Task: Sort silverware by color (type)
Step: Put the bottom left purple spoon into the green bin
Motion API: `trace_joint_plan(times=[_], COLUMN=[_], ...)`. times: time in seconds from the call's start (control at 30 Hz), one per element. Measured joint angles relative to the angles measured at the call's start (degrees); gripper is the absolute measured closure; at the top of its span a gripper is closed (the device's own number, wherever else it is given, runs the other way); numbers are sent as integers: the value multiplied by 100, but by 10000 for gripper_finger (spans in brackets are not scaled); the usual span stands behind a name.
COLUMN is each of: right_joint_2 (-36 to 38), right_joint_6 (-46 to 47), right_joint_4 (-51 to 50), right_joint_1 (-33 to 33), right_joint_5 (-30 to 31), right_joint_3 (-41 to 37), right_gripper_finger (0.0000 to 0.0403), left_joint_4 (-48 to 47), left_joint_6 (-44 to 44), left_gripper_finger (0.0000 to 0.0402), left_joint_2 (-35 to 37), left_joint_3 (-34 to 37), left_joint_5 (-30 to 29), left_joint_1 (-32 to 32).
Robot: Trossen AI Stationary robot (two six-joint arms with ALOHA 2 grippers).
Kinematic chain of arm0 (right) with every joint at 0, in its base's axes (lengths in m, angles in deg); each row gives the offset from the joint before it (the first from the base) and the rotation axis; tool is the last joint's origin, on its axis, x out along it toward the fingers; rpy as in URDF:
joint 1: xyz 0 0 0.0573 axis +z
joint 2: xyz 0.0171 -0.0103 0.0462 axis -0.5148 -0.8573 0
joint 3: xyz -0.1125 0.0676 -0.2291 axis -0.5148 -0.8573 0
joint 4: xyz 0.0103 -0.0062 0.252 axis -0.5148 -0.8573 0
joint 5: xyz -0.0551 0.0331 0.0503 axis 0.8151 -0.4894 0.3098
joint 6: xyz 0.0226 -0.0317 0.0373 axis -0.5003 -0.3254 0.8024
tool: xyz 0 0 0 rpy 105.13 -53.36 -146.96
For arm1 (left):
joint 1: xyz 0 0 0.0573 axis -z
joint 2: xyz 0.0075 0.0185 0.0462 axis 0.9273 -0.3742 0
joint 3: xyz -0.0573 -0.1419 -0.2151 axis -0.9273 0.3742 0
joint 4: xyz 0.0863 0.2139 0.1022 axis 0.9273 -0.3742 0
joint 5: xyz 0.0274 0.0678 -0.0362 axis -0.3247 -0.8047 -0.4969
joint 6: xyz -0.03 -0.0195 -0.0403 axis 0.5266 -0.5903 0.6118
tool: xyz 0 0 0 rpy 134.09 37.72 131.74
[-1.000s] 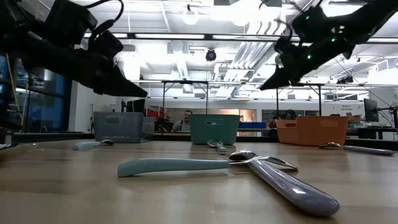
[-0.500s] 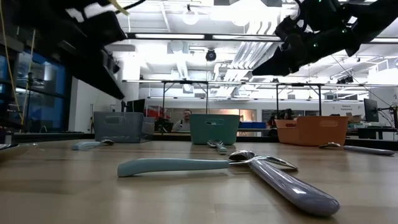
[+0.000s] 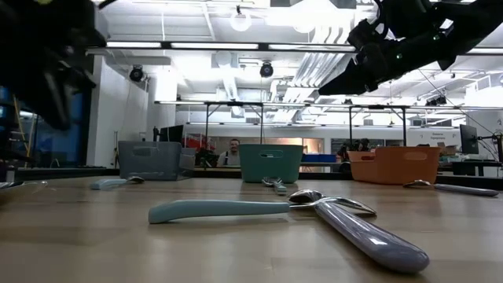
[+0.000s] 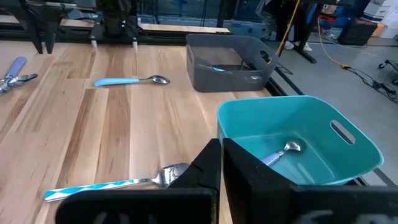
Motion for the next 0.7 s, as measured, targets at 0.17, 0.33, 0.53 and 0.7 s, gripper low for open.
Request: trace_joint_plan(times=[0.17, 0.33, 0.53, 0.7], right_joint_2=[0, 0, -2, -4], right_joint_6=[0, 2, 17, 15], right_joint_4=[-2, -2, -9, -44], right_joint_1=[0, 0, 0, 0], right_joint_5=[2, 2, 2, 2], right_joint_3=[0, 0, 0, 0], right_gripper_finger=[402, 402, 402, 402], left_joint_4=[-169, -157, -53, 428], left_joint_6=[692, 1332, 1743, 1767], left_gripper_finger=[325, 305, 292, 290], left_joint_2=[-1, -173, -741, -1310], left_joint_3=[-2, -4, -4, -4], left_joint_5=[91, 274, 292, 709], left_joint_1=[492, 884, 1200, 1284])
